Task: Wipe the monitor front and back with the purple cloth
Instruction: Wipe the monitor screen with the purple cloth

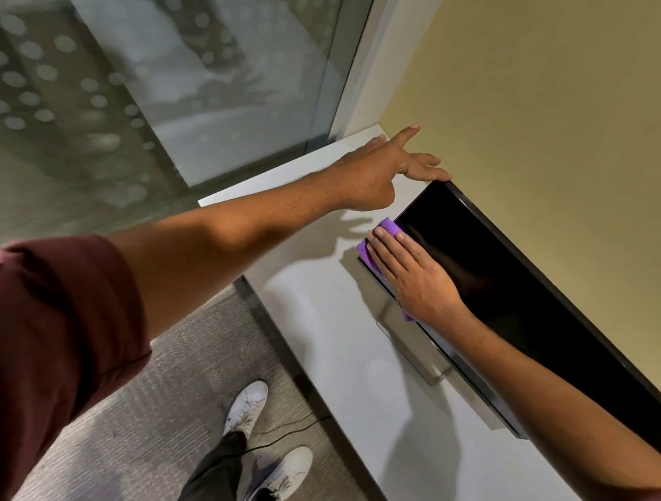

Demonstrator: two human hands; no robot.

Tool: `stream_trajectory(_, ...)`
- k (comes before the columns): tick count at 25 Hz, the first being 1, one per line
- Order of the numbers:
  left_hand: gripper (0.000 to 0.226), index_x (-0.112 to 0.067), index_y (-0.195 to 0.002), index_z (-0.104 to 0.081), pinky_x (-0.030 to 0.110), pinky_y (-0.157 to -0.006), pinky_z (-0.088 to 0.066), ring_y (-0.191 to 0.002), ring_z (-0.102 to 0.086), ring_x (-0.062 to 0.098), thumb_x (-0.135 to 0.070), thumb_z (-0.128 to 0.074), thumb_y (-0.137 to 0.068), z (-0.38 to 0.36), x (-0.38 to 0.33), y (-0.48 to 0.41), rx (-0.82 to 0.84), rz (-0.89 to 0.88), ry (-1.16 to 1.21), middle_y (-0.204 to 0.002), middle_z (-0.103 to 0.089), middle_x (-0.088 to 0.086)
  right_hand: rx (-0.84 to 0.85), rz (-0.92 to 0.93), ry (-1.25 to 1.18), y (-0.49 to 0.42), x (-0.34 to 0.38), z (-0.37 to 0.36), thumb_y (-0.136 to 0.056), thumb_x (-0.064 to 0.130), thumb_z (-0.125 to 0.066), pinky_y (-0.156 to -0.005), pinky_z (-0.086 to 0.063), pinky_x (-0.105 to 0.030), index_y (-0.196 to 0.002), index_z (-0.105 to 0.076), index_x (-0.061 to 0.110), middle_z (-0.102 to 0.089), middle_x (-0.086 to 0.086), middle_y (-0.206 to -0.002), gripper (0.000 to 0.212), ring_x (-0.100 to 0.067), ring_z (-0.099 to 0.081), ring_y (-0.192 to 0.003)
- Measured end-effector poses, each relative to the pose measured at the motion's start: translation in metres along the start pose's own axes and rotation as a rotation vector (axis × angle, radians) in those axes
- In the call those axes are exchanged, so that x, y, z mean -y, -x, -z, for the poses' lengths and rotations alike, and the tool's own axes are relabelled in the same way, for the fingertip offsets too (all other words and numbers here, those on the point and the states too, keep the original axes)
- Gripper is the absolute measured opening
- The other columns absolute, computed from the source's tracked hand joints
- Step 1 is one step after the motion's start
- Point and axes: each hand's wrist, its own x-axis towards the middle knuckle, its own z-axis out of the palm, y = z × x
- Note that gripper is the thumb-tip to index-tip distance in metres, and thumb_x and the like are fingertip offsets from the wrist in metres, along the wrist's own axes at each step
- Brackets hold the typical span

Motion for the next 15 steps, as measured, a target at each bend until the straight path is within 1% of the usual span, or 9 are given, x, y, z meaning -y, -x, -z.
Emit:
stream_trajectory(2,0.119,-0.057,-0.151,-0.046,0.056,-0.132,-0.011,-0.164,0.005,0.013,0.022,-0.031,-0.063,-0.001,0.002,0.003,0.016,-0.017,0.002,-0.165,-0.039,-0.021,0.021,0.023,0.004,-0.009,0.017,-0.013,-0.108,0.033,-0.038,-0.135,0.003,-0.053,-0.166,0.012,-0.008,0.013,-0.025,-0.177,0.086,-0.041,0.008,-0.166)
stream_trajectory(4,0.119,-0.054,-0.153,-0.045,0.054,-0.133,-0.007,-0.164,0.006,0.012,0.023,-0.03,-0.064,-0.001,0.002,0.006,0.029,-0.019,0.005,-0.166,-0.038,-0.02,0.051,0.057,0.011,-0.018,0.034,-0.028,-0.108,0.031,-0.031,-0.134,0.007,-0.054,-0.164,0.014,-0.009,0.015,-0.027,-0.176,0.082,-0.043,0.01,-0.165)
stream_trajectory(7,0.118,-0.052,-0.154,-0.045,0.048,-0.133,-0.005,-0.164,0.006,0.011,0.026,-0.031,-0.066,-0.003,0.004,0.006,0.019,-0.012,0.021,-0.167,-0.038,-0.019,0.078,0.082,-0.03,-0.03,0.055,-0.044,-0.109,0.025,-0.023,-0.134,0.004,-0.055,-0.164,0.016,-0.009,0.014,-0.027,-0.176,0.075,-0.044,0.008,-0.165)
stream_trajectory(10,0.119,-0.054,-0.153,-0.045,0.043,-0.128,-0.003,-0.164,0.006,0.011,0.024,-0.031,-0.064,-0.008,0.005,0.005,0.003,-0.018,0.015,-0.166,-0.038,-0.021,0.083,0.069,-0.093,-0.023,0.069,-0.055,-0.107,0.02,-0.013,-0.135,0.0,-0.054,-0.164,0.017,-0.007,0.016,-0.024,-0.176,0.07,-0.044,0.009,-0.165)
stream_trajectory(11,0.119,-0.054,-0.153,-0.045,0.042,-0.128,-0.003,-0.164,0.006,0.011,0.023,-0.03,-0.064,-0.009,0.005,0.005,-0.004,-0.017,0.017,-0.166,-0.039,-0.021,0.08,0.081,-0.106,-0.017,0.071,-0.058,-0.108,0.021,-0.013,-0.135,-0.001,-0.053,-0.164,0.018,-0.006,0.017,-0.024,-0.176,0.07,-0.043,0.01,-0.165)
stream_trajectory(13,0.119,-0.053,-0.153,-0.045,0.042,-0.128,-0.002,-0.164,0.005,0.012,0.023,-0.03,-0.063,-0.009,0.005,0.006,-0.009,-0.019,0.029,-0.166,-0.039,-0.019,0.06,0.09,-0.144,0.003,0.074,-0.069,-0.111,0.025,-0.023,-0.135,-0.003,-0.052,-0.166,0.015,-0.005,0.014,-0.022,-0.177,0.073,-0.04,0.005,-0.166)
stream_trajectory(15,0.118,-0.052,-0.153,-0.046,0.041,-0.128,-0.001,-0.164,0.005,0.011,0.022,-0.029,-0.063,-0.01,0.006,0.008,-0.013,-0.021,0.046,-0.166,-0.04,-0.019,-0.009,0.064,-0.193,0.031,0.077,-0.083,-0.114,0.027,-0.032,-0.135,-0.001,-0.051,-0.169,0.001,-0.003,0.001,-0.018,-0.179,0.071,-0.035,-0.007,-0.166)
